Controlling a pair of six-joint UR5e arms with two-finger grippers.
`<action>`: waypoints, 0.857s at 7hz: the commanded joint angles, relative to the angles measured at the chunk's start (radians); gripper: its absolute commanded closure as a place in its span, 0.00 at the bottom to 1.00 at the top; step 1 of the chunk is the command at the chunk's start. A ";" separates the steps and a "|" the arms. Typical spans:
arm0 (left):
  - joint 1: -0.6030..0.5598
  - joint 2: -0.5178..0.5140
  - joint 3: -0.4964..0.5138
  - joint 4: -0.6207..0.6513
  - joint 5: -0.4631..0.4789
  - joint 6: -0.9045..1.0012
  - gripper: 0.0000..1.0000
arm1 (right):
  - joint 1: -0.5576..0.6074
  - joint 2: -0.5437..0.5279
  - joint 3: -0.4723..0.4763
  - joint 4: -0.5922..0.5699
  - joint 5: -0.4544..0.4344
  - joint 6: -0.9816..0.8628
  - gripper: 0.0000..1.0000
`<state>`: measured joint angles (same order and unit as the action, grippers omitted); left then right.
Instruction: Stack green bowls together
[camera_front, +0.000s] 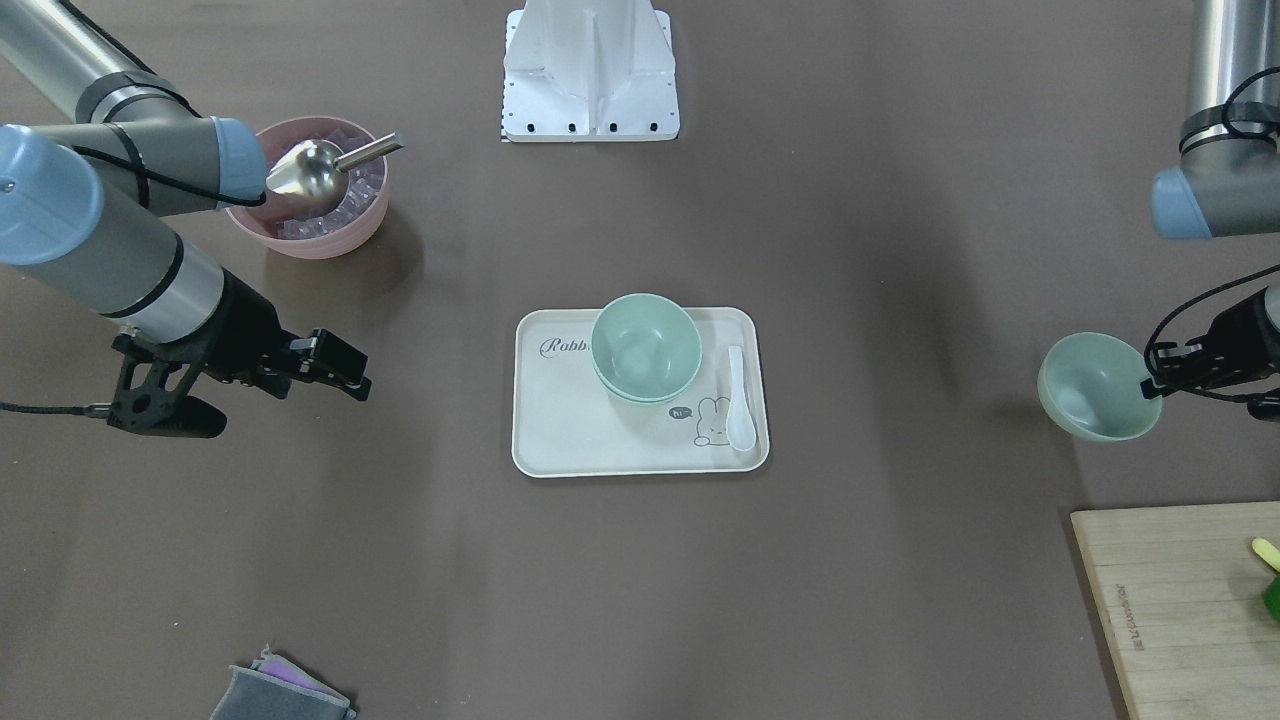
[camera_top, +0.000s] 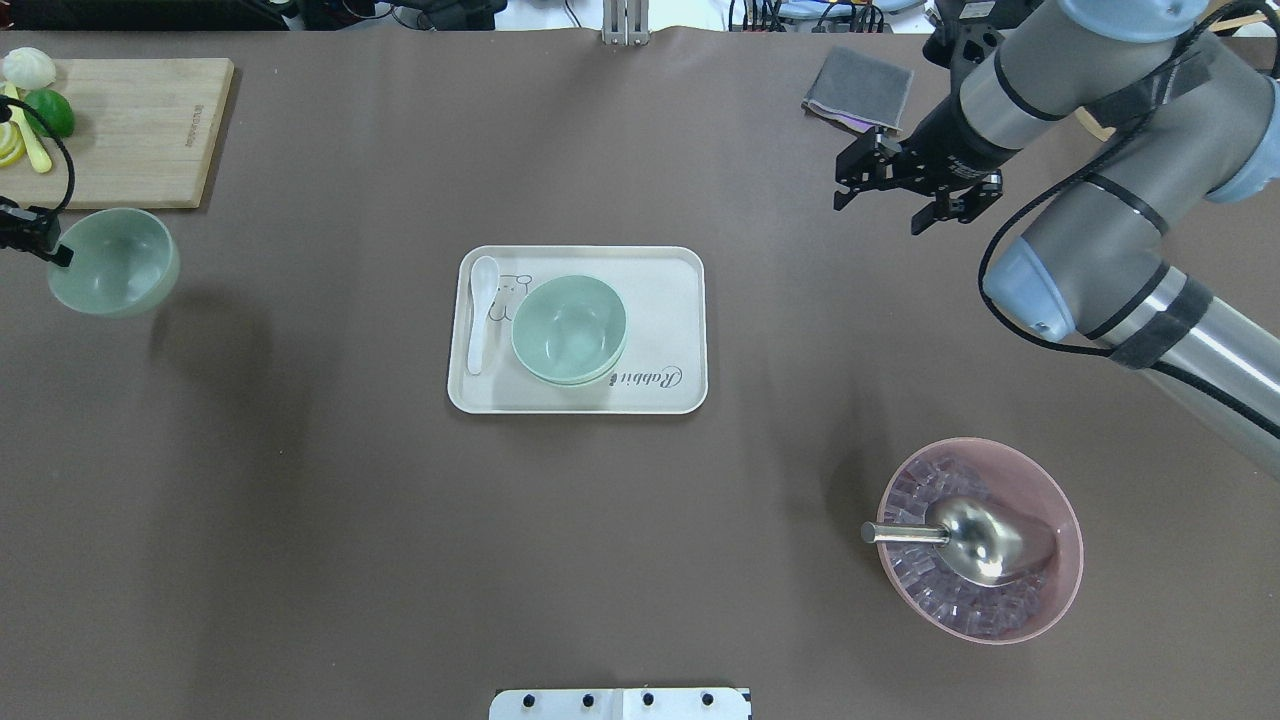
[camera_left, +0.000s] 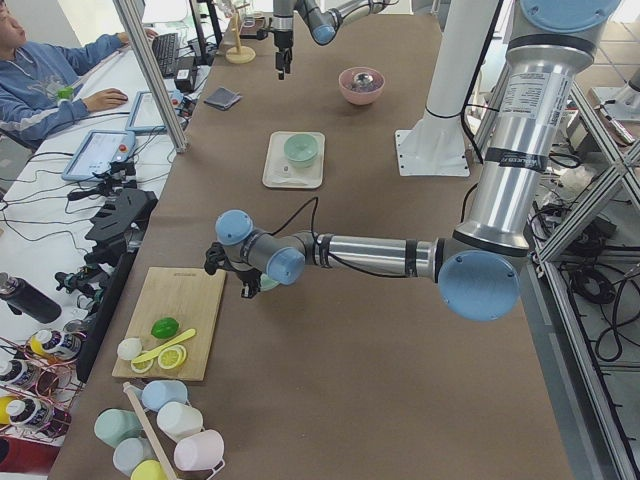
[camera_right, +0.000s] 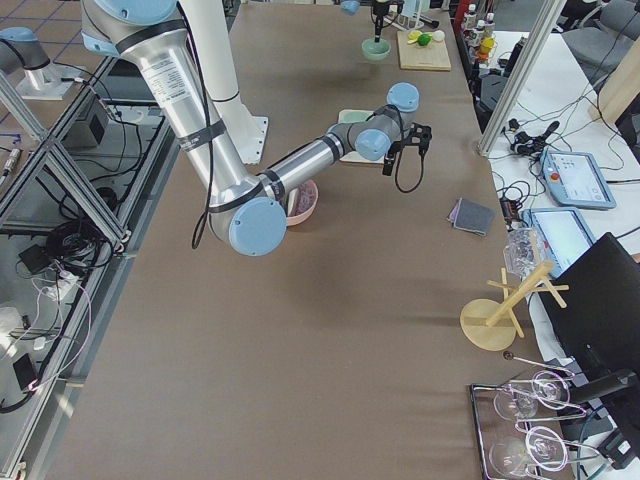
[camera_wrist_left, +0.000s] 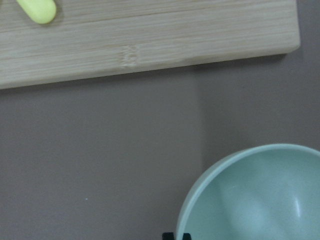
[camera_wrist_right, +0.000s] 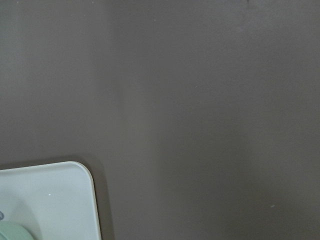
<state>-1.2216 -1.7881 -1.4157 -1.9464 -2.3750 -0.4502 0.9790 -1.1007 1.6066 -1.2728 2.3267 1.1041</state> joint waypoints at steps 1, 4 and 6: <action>0.098 -0.077 -0.168 0.084 -0.010 -0.225 1.00 | 0.108 -0.109 0.012 0.000 0.052 -0.186 0.00; 0.374 -0.282 -0.177 0.089 0.123 -0.563 1.00 | 0.199 -0.241 0.013 0.000 0.062 -0.396 0.00; 0.411 -0.339 -0.189 0.089 0.114 -0.614 1.00 | 0.208 -0.258 0.007 0.000 0.062 -0.412 0.00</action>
<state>-0.8452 -2.0934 -1.5971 -1.8577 -2.2656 -1.0217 1.1790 -1.3419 1.6174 -1.2739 2.3878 0.7116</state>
